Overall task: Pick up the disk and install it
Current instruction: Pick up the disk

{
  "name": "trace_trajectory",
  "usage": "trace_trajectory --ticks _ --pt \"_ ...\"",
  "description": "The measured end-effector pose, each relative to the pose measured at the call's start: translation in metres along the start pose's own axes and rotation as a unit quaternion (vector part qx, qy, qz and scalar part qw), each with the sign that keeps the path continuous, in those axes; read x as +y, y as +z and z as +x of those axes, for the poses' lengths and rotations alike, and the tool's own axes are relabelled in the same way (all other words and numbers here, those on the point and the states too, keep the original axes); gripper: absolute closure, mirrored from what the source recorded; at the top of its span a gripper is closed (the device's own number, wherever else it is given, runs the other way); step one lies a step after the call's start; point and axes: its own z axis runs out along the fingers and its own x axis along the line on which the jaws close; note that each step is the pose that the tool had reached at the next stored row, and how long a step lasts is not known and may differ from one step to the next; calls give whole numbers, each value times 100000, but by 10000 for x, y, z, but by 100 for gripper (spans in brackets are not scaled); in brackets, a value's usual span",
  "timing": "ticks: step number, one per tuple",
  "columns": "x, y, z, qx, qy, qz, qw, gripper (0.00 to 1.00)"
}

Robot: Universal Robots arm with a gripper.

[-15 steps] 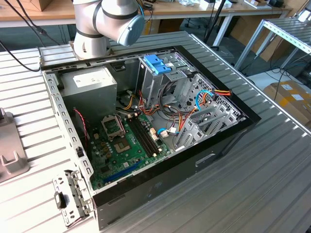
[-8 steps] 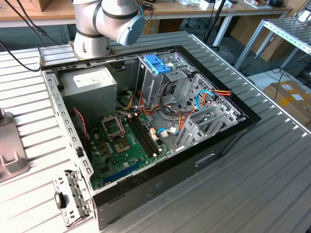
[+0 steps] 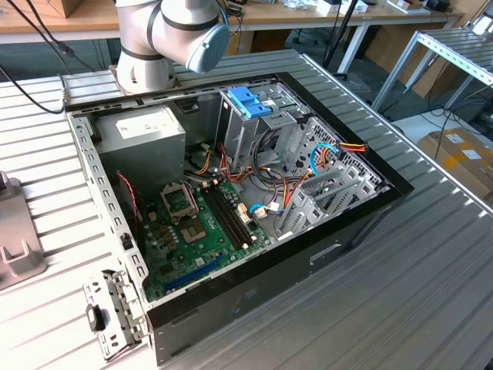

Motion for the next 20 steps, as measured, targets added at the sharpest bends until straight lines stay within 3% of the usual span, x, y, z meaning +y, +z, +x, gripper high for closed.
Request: trace_trajectory --ticks 20 --pt "0 0 0 160 -3612 -87 99935 89"
